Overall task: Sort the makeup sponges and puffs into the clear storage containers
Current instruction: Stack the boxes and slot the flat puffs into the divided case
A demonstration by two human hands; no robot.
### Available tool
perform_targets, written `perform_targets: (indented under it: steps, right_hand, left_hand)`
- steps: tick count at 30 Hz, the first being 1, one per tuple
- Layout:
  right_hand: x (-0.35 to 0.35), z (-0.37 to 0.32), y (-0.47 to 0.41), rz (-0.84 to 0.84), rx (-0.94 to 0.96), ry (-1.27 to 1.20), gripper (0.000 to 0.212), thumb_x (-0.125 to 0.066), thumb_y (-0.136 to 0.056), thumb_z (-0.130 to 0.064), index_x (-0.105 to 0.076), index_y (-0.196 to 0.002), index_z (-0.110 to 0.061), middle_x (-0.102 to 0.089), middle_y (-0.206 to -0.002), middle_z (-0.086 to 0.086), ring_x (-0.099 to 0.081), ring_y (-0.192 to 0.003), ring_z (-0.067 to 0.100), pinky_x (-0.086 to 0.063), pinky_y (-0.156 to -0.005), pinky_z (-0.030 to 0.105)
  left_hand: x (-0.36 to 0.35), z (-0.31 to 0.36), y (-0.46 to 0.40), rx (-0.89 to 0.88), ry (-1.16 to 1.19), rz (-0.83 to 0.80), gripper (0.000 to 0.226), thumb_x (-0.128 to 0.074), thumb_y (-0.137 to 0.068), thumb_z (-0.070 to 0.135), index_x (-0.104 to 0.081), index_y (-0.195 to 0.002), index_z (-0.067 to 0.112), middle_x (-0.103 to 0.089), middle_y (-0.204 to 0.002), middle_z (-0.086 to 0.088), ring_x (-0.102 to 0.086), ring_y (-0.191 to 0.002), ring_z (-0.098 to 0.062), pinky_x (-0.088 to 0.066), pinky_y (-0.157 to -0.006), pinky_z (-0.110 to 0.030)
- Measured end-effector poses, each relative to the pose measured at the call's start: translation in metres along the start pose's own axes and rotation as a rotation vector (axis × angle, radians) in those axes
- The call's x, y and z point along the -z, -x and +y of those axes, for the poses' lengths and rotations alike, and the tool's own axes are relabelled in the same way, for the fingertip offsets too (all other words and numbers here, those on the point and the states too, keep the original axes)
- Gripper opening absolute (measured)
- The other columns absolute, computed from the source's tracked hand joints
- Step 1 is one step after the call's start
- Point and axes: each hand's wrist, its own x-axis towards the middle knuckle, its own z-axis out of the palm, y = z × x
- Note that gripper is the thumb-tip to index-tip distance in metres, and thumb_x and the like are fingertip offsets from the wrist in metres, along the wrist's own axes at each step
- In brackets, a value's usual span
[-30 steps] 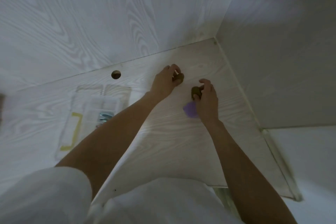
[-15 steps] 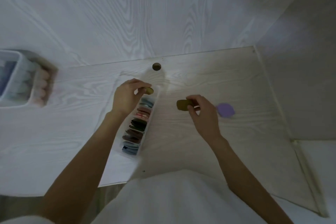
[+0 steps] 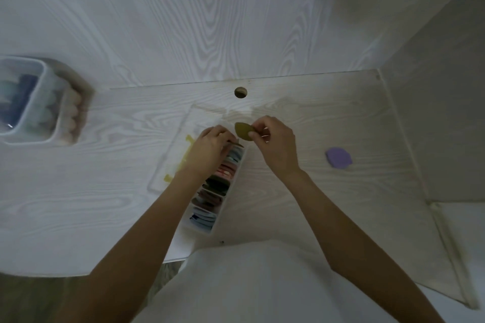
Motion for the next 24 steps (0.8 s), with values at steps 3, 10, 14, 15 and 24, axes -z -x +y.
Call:
perform_targets:
  steps: [3, 10, 14, 15, 24]
  right_hand:
    - [-0.014, -0.004, 0.002, -0.001, 0.02, 0.079, 0.008, -0.067, -0.082, -0.019, -0.059, -0.084, -0.016, -0.063, -0.082, -0.003, -0.057, -0.076, 0.014, -0.05, -0.066, 0.038]
    - [-0.036, 0.008, 0.0, 0.005, 0.024, 0.358, 0.008, -0.074, -0.073, -0.019, -0.068, -0.077, -0.016, -0.058, -0.106, 0.004, -0.049, -0.101, 0.027, -0.039, -0.079, 0.034]
    - [-0.034, 0.014, -0.002, -0.082, -0.045, 0.383, 0.007, -0.073, -0.075, -0.025, -0.072, -0.078, -0.019, -0.051, -0.123, 0.002, -0.039, -0.117, 0.026, -0.031, -0.088, 0.034]
    - [-0.032, 0.015, -0.004, -0.104, -0.054, 0.379, 0.008, -0.073, -0.075, -0.027, -0.073, -0.079, -0.021, -0.049, -0.127, 0.001, -0.037, -0.12, 0.025, -0.029, -0.09, 0.033]
    - [-0.003, 0.028, 0.005, -0.085, 0.027, 0.256, 0.008, -0.067, -0.082, -0.021, -0.071, -0.086, -0.016, -0.055, -0.124, 0.006, -0.045, -0.115, 0.025, -0.036, -0.093, 0.037]
  left_hand:
    - [0.0, 0.0, 0.004, -0.013, -0.005, 0.035, 0.01, -0.069, -0.073, 0.011, -0.072, -0.082, 0.013, -0.068, -0.082, -0.006, -0.064, -0.069, -0.028, -0.048, -0.075, -0.036]
    - [-0.002, -0.006, 0.007, -0.008, -0.089, 0.0, 0.024, -0.052, -0.081, 0.033, -0.074, -0.082, 0.023, -0.07, -0.078, 0.002, -0.064, -0.07, -0.022, -0.045, -0.075, -0.033]
    - [0.0, -0.004, 0.005, 0.004, -0.091, -0.026, 0.025, -0.05, -0.081, 0.033, -0.07, -0.09, 0.022, -0.068, -0.077, 0.001, -0.065, -0.07, -0.024, -0.047, -0.075, -0.037]
    - [-0.001, -0.004, 0.005, 0.006, -0.08, -0.027, 0.024, -0.051, -0.082, 0.032, -0.068, -0.094, 0.02, -0.068, -0.078, 0.0, -0.065, -0.071, -0.025, -0.047, -0.075, -0.037]
    - [-0.005, 0.007, -0.003, -0.053, -0.01, 0.0, 0.016, -0.065, -0.08, 0.019, -0.074, -0.093, 0.017, -0.068, -0.079, -0.007, -0.063, -0.068, -0.028, -0.048, -0.075, -0.037]
